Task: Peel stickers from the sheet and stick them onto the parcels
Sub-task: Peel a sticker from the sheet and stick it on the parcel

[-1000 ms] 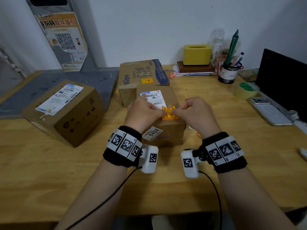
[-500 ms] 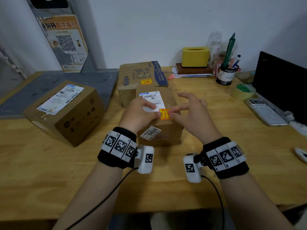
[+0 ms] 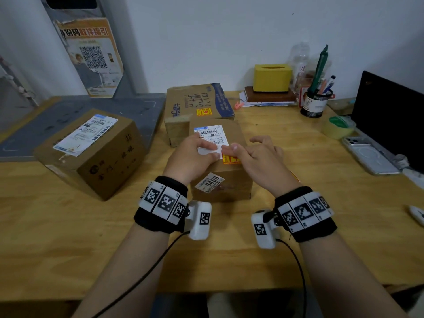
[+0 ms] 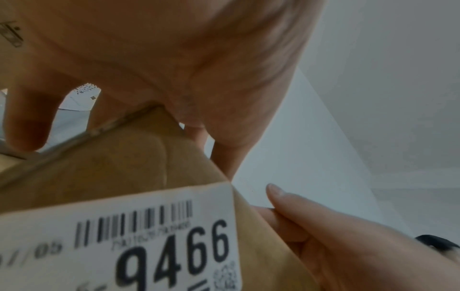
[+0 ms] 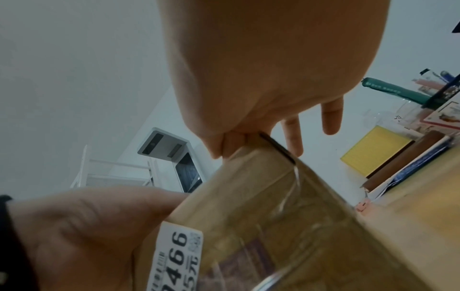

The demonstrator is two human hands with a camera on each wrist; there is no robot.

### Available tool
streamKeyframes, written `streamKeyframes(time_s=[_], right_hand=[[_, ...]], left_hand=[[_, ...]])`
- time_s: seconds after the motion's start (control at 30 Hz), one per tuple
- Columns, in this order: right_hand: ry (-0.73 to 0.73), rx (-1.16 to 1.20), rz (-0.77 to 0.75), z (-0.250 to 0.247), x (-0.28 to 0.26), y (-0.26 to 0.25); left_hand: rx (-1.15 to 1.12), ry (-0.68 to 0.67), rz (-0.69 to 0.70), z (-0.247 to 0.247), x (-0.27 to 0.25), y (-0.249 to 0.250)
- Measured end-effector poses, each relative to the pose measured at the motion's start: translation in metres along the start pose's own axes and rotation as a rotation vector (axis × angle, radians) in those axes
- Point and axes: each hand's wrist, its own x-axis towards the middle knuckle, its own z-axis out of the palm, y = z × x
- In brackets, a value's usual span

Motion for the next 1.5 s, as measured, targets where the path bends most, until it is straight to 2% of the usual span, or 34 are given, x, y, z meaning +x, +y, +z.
streamKeyframes(time_s=[0.17,0.37,0.6,0.83,1.0,1.17,1.5], right_hand=[[-0.023,-0.005,-0.013,-0.002,0.004,-0.002],[-0.014,0.127,-0.020,-0.010,-0.004,0.000],[0.005,0.001,0.040,-0.006,0.005,0.012],[0.055,0.217,-0.022,-0.008,-0.009,0.014],[0.041,0.102,0.029,-0.007,-0.003,0.019],[0.049,0.211,0.074,-0.013,0.002,0.018],[-0.001,0.122,0.201,-0.029,-0.001,0.007]], left_hand=[[-0.017,0.003,-0.001,0.000,-0.001,0.000],[-0.002,0.013,-0.005,0.001,0.001,0.001],[-0.006,0.013,-0.009,0.000,-0.001,0.001],[-0.008,0.014,0.013,0.001,-0.003,0.003],[-0.030,0.004,-0.011,0.000,-0.001,0.004],[-0.046,-0.005,-0.014,-0.003,0.001,0.004],[-0.042,-0.029,-0.021,-0.004,0.003,0.006]])
